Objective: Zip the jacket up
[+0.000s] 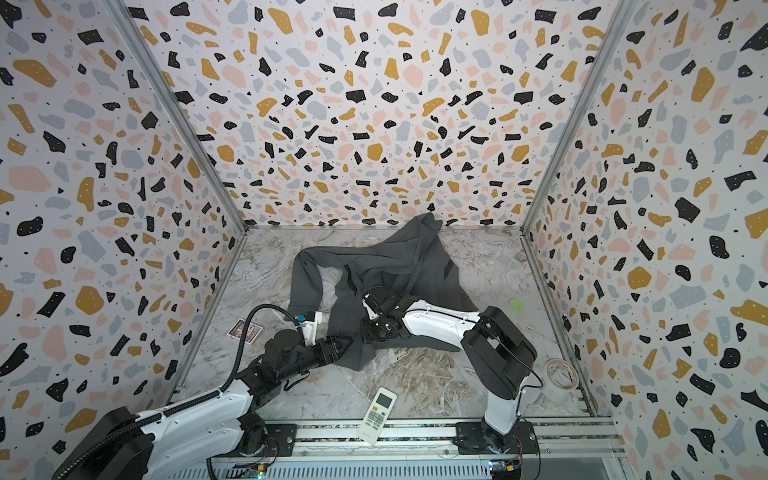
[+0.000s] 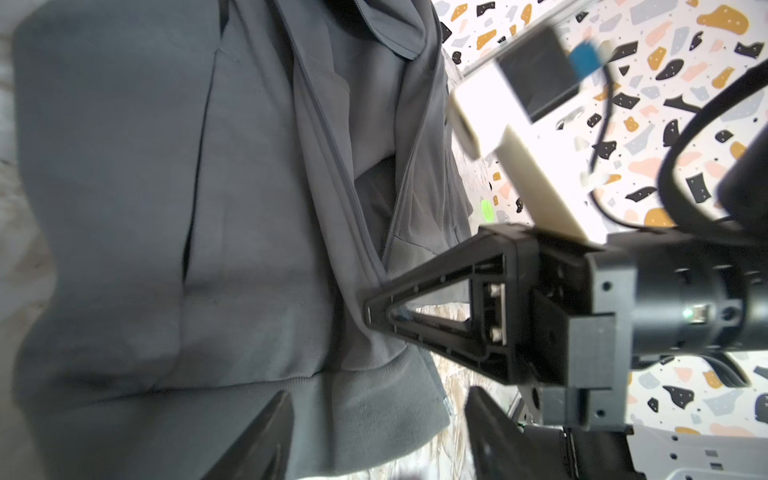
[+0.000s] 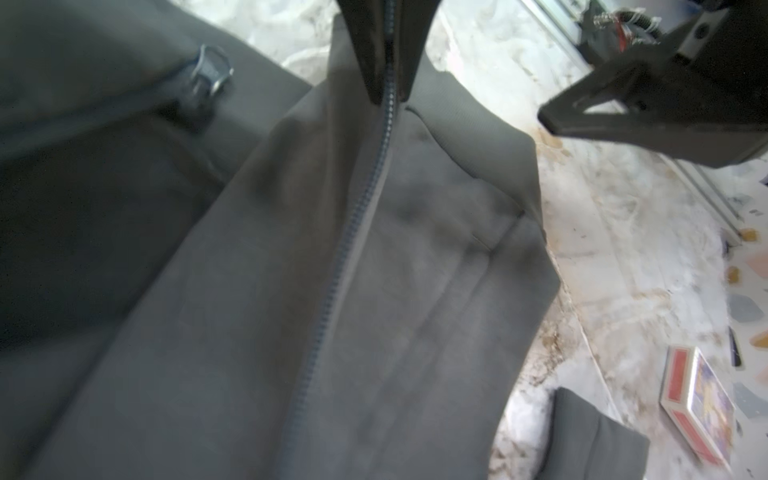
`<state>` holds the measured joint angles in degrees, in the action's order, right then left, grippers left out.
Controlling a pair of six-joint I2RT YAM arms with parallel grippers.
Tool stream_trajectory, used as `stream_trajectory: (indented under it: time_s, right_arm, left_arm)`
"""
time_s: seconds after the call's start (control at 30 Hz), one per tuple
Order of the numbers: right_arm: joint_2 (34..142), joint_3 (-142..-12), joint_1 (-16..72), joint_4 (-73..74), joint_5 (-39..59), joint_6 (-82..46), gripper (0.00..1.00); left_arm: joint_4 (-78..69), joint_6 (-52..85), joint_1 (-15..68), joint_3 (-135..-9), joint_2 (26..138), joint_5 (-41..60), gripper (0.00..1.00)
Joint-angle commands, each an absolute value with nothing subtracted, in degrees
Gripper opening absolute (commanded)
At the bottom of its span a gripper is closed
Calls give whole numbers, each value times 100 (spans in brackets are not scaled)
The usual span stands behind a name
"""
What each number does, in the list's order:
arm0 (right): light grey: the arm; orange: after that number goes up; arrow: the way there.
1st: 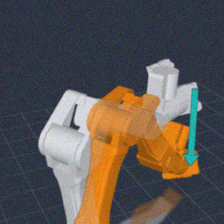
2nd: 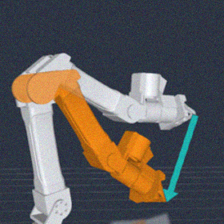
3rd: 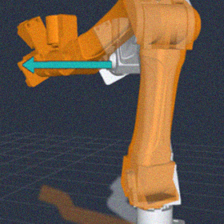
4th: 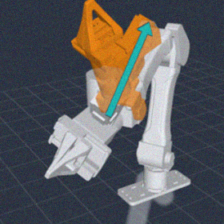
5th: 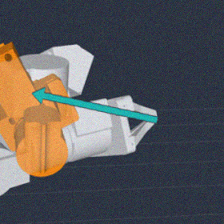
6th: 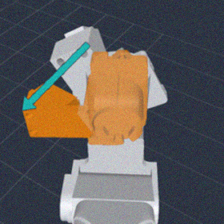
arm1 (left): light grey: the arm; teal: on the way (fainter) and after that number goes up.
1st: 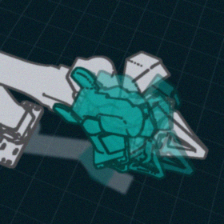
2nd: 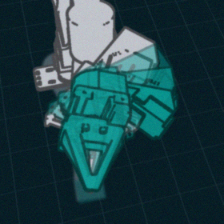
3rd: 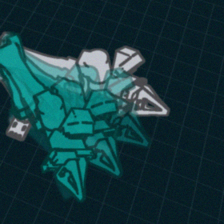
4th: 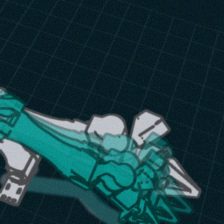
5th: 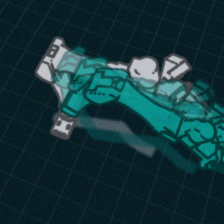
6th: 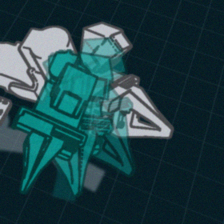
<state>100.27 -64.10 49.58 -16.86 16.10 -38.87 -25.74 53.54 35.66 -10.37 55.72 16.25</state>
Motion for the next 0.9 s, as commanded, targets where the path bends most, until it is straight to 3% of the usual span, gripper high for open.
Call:
stream_trajectory:
  time_s: [0.0,0.17,0.4,0.87]
  right_arm:
    - [9397,-5736,4731,-587,2213,-4320,0]
    - [8745,-4234,4313,1985,3027,-5375,0]
    - [8630,-3609,4271,3931,3133,-6243,0]
    - [8963,-3272,4475,5368,2636,-7112,0]
  left_arm:
    - [-2950,5253,3524,-916,5447,1879,72]
    - [-3235,5377,3524,-774,5300,2163,76]
    - [-3742,5526,3589,-881,5696,2632,78]
    - [-4372,5845,3839,-1184,6165,2589,73]
